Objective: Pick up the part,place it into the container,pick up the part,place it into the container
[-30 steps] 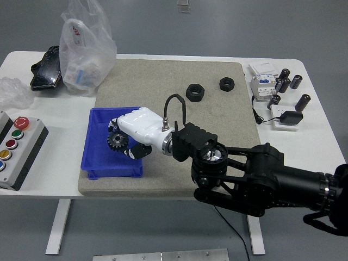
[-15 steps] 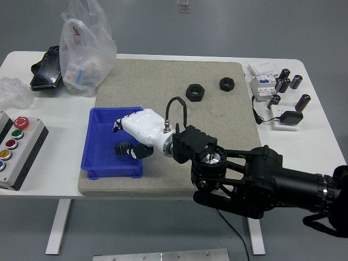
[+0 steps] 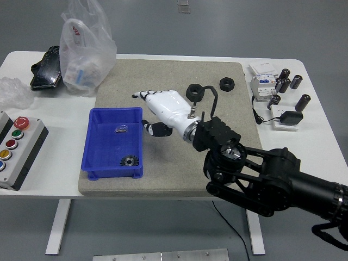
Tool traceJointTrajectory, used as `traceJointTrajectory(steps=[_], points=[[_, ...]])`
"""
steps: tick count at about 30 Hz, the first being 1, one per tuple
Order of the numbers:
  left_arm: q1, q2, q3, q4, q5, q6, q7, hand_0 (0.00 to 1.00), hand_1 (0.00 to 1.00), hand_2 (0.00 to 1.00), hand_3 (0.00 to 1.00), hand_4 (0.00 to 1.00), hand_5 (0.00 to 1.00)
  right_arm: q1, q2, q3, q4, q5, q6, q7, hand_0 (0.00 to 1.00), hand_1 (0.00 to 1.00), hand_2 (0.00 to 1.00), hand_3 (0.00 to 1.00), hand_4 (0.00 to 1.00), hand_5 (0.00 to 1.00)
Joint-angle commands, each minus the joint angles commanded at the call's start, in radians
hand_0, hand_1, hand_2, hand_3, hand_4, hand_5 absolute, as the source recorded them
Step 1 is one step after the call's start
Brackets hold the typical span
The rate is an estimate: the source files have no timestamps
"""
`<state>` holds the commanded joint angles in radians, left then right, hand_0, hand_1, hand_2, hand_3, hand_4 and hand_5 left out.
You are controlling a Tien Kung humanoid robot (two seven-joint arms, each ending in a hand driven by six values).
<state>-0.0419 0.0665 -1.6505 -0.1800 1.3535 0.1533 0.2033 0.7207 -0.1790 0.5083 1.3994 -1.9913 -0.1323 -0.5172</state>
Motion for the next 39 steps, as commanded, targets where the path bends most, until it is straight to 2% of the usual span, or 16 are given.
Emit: traceJointTrajectory(steps=[4,9,14,20,29,31,35,36,39], points=[[0.002,-0.001,-0.007,0.000,0.004,0.002,0.002,0.744,0.693,0.694,0.722,0.742,0.460,-0.080,-0.047,0.097,-0.018,-0.010,0.009,-0.040,0.499,0.711,0.808,0.861,0.641,0.124],[0.000,-0.002,-0.007,0.000,0.004,0.001,-0.003,0.744,0.693,0.694,0.722,0.742,0.460,-0.178,-0.081,0.195,-0.031,0.003,0.011,-0.052,0.482,0.699,0.808,0.858,0.647,0.132],[0.000,-0.002,-0.006,0.000,0.002,0.000,-0.004,0.743,0.693,0.694,0.721,0.741,0.460,-0.254,-0.098,0.213,-0.022,0.027,0.025,-0.039,0.482,0.699,0.809,0.848,0.647,0.113],[0.001,0.001,-0.006,0.000,0.002,0.000,-0.005,0.743,0.692,0.694,0.721,0.741,0.460,-0.268,-0.094,0.172,-0.003,0.022,0.063,-0.041,0.480,0.698,0.807,0.846,0.647,0.112],[0.004,-0.002,-0.004,0.000,-0.001,0.000,-0.004,0.743,0.692,0.694,0.721,0.741,0.460,-0.266,-0.093,0.157,0.004,0.014,0.091,-0.059,0.474,0.688,0.805,0.843,0.655,0.114],[0.004,-0.002,-0.003,0.000,-0.002,0.000,-0.004,0.743,0.692,0.694,0.722,0.741,0.460,-0.267,-0.093,0.155,0.004,0.019,0.099,-0.065,0.462,0.668,0.776,0.831,0.662,0.125],[0.004,-0.001,-0.003,0.000,-0.003,0.000,-0.004,0.743,0.692,0.694,0.722,0.741,0.460,-0.267,-0.093,0.152,0.010,0.008,0.104,-0.071,0.462,0.668,0.776,0.831,0.662,0.125],[0.004,-0.001,-0.003,0.000,-0.003,0.000,-0.004,0.743,0.692,0.694,0.722,0.741,0.460,-0.267,-0.094,0.152,0.012,0.003,0.103,-0.071,0.443,0.645,0.728,0.805,0.673,0.150],[0.004,-0.001,-0.003,0.000,-0.003,0.000,-0.004,0.743,0.692,0.694,0.722,0.741,0.460,-0.269,-0.094,0.154,0.017,-0.012,0.091,-0.068,0.443,0.645,0.728,0.805,0.673,0.150]])
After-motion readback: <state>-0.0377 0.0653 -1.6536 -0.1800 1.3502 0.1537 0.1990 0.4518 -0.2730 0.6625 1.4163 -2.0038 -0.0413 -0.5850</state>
